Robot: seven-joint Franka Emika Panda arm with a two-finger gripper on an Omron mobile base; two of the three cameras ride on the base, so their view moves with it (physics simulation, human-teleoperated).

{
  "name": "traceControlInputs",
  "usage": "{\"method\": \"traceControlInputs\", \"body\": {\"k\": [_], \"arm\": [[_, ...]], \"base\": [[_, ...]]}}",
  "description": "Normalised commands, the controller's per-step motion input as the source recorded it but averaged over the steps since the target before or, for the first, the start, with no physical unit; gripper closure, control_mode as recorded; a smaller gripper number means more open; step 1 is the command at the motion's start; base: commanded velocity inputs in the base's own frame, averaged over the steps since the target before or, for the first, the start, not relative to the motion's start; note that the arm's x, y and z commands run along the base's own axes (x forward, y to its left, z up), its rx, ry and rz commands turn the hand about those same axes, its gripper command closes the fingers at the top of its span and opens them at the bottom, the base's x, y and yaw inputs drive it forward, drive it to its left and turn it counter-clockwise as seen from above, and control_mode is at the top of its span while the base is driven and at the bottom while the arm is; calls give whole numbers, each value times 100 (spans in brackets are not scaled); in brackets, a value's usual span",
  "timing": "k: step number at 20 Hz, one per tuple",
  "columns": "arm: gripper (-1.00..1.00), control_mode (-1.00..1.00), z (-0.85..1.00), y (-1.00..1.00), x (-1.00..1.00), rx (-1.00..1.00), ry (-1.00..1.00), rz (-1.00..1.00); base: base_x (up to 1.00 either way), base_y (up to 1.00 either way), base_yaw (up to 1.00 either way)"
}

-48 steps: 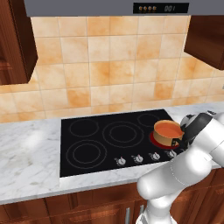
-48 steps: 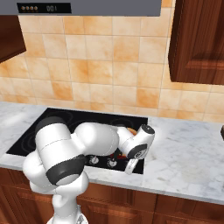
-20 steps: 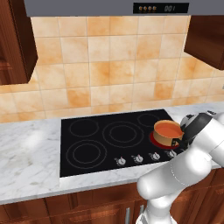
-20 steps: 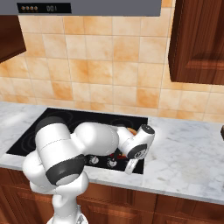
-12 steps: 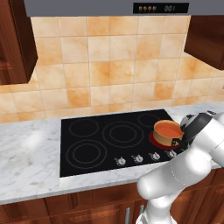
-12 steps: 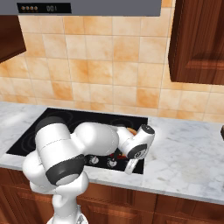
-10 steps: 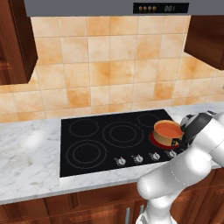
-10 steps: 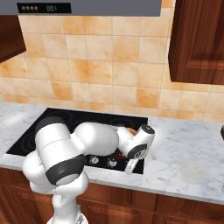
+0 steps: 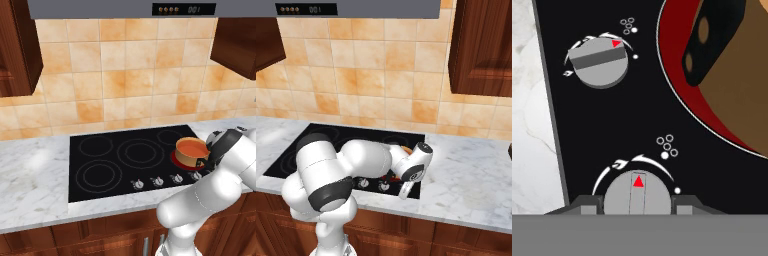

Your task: Wait until the marinara sauce is simmered to a deep red color and then turn off the stove.

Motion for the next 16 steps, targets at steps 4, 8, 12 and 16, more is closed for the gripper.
{"method": "traceControlInputs", "body": {"k": [4,8,12,16], "arm": [[100,-100,0,0,0,0,0,0],[100,-100,0,0,0,0,0,0],[100,-100,0,0,0,0,0,0],[100,-100,0,0,0,0,0,0]], "base": [[0,0,0],[0,0,0],[0,0,0],[0,0,0]]}}
